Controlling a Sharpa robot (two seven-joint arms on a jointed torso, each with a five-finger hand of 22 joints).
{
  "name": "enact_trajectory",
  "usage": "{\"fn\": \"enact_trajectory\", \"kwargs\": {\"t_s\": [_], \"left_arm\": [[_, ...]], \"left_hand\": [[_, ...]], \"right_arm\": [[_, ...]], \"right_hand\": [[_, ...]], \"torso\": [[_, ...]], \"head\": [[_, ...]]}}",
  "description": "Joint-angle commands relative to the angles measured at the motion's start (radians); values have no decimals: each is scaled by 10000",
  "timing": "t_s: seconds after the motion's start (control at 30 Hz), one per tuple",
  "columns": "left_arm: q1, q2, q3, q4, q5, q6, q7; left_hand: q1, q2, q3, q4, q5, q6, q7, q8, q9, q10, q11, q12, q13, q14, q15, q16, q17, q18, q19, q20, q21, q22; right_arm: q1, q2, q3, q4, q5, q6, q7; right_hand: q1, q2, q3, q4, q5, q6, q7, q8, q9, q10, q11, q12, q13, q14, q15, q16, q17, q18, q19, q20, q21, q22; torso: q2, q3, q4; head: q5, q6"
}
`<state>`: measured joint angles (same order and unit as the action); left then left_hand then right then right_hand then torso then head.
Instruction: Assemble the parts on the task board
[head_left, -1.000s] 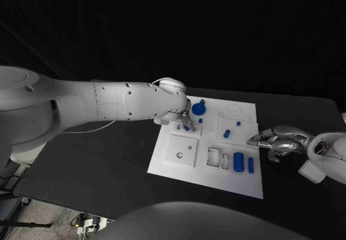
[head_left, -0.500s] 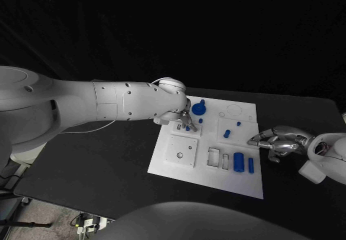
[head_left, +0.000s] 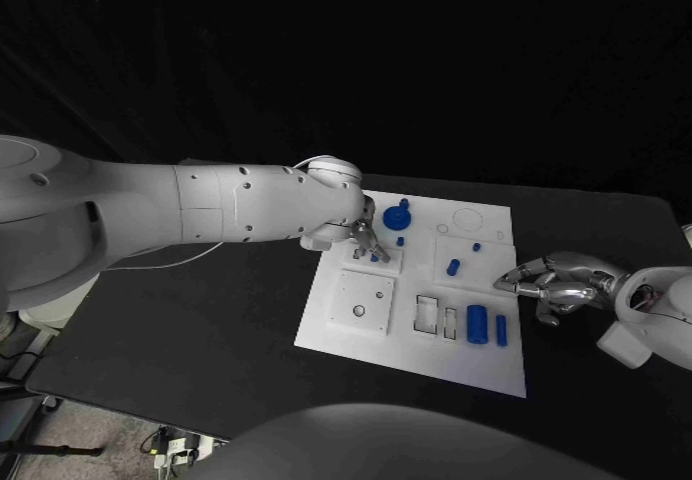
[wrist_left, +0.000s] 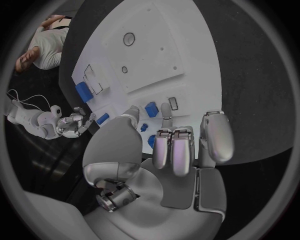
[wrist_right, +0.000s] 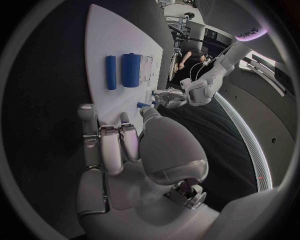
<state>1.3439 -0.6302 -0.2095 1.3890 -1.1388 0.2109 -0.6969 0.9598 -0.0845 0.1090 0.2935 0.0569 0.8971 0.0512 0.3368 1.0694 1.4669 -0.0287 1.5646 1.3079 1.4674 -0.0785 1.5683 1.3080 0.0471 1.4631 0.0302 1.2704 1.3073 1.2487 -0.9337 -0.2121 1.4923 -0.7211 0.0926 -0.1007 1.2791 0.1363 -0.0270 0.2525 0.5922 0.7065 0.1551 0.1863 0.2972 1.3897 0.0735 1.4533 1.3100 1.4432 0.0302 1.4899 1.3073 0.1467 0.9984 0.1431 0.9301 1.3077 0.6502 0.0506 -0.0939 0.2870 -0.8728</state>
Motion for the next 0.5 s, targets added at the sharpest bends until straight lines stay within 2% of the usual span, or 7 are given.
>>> {"fn": "enact_trajectory", "kwargs": {"t_s": [0.03, 0.13, 0.2, 0.4, 0.5], "left_arm": [[32, -335, 75, 348, -136, -833, -1095], [167, -740, 145, 734, -120, -1363, -848], [278, -998, 181, 971, -43, -1651, -708], [787, -1775, 249, 1582, 319, -2364, -284], [1006, -2023, 258, 1649, 393, -2546, -199]], "left_hand": [[83, -108, -115, -1, -39, 222, -50, 221, 115, 1039, 13, 62, 2629, 1034, 4, 25, 2628, 82, 271, 37, 166, 1906], [228, -175, -237, 4, -28, 419, -141, 473, 237, 1039, -63, 62, 2629, 1034, -57, 25, 2628, 45, 351, -17, 384, 1961], [299, -137, -295, 5, 17, 549, -194, 600, 284, 1039, -108, 62, 2629, 1034, -90, 25, 2628, 20, 395, -47, 516, 1995], [762, 151, -644, -10, 1358, 748, -336, 865, 350, 1039, -235, 62, 2629, 1034, -203, 25, 2628, -78, 543, -165, 1044, 2124], [1065, 267, -704, -15, 2001, 769, -367, 895, 319, 1039, -258, 62, 2629, 1034, -225, 25, 2628, -127, 605, -189, 1305, 2188]], "right_arm": [[-68, -95, -55, 76, -152, -76, -8], [-64, -176, -54, 163, -156, -226, 97], [-62, -214, -54, 199, -158, -292, 144], [-50, -281, -53, 264, -161, -372, 205], [-47, -309, -53, 301, -161, -382, 221]], "right_hand": [[-40, -142, 27, 30, 35, -53, 19, 44, 35, -11, 14, -21, 1487, -52, -5, -26, 1663, 56, -62, -3, -26, 403], [-86, -160, 21, 59, 15, -30, 19, 56, 38, 8, 16, -11, 1493, -29, -4, -15, 1674, 50, -30, -2, -17, 410], [-86, -160, 21, 59, 15, -30, 19, 56, 38, 8, 16, -11, 1493, -29, -4, -15, 1674, 50, -30, -2, -17, 410], [-98, -165, 21, 67, 10, -24, 19, 59, 39, 25, 16, -1, 1501, -17, -4, -8, 1680, 46, -9, -2, -2, 417], [-108, -171, 19, 73, 9, -17, 18, 63, 40, 30, 15, 1, 1503, -14, -4, -7, 1681, 43, 3, -1, 5, 420]], "torso": [[-8, 1, -6], [-1, 5, -8], [1, -1, -4], [9, -5, 0], [6, 5, 13]], "head": [[-51, 2], [-73, 2], [-100, 2], [-171, 2], [-196, 2]]}}
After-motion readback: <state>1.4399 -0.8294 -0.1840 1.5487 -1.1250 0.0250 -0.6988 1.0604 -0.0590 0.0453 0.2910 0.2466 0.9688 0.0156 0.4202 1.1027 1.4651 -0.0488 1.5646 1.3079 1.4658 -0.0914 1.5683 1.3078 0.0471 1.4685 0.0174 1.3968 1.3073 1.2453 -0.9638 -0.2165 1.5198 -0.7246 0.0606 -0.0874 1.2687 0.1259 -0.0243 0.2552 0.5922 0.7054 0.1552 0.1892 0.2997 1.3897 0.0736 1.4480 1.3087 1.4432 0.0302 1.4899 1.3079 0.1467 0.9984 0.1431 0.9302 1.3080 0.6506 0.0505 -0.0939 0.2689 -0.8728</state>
